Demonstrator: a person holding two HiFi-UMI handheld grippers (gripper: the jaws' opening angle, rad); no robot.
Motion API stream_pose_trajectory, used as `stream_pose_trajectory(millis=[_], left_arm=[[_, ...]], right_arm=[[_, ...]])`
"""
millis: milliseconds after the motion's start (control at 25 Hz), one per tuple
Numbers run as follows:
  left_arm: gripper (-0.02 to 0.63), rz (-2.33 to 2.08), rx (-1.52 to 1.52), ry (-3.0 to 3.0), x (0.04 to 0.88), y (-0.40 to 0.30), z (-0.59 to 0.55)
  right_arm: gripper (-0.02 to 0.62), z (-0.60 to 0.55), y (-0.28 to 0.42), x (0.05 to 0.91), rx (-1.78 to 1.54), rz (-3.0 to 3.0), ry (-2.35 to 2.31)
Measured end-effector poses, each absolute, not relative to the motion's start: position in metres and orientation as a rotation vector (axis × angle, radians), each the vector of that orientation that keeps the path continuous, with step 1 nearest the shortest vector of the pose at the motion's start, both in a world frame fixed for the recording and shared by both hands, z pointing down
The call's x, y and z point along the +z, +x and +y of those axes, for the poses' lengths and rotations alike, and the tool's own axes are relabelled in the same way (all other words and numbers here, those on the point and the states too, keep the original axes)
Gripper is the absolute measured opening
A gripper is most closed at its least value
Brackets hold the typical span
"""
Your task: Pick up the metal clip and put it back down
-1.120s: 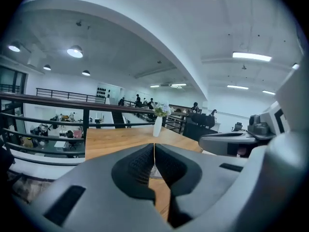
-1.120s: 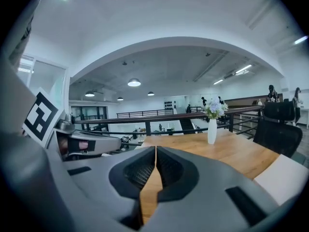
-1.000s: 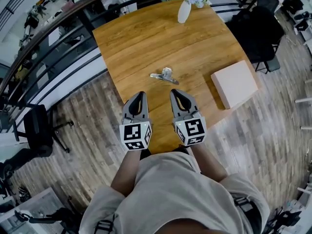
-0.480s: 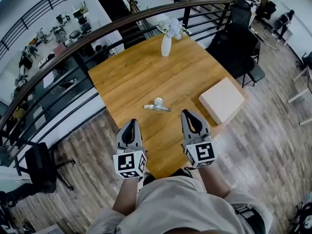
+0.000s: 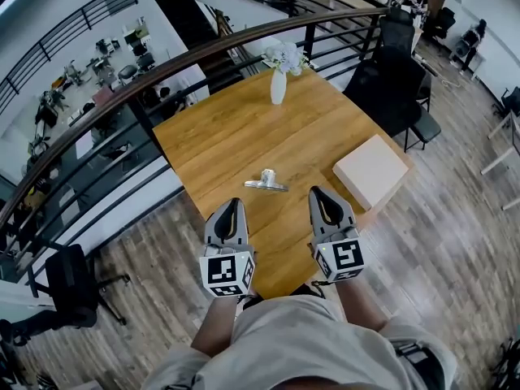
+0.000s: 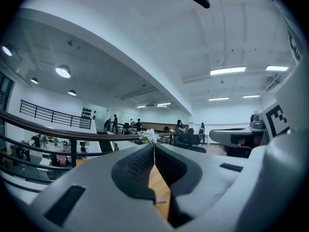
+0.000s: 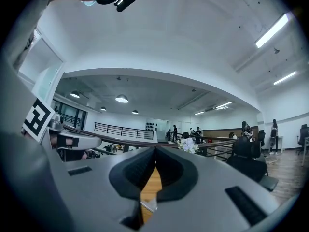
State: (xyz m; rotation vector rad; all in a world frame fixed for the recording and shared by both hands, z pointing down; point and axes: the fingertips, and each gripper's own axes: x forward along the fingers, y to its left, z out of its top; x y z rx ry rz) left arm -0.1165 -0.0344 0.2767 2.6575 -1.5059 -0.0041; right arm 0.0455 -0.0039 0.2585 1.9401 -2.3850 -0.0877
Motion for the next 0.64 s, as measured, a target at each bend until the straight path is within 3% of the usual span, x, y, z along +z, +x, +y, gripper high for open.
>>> stream_pose_trajectory(millis=[640], left_arm=[[0.028, -1.56, 0.01, 2.61, 0.286, -0.152, -0.016]], right_arm=[[0.028, 0.008, 0.011, 0.266, -0.074, -2.415, 1.886]])
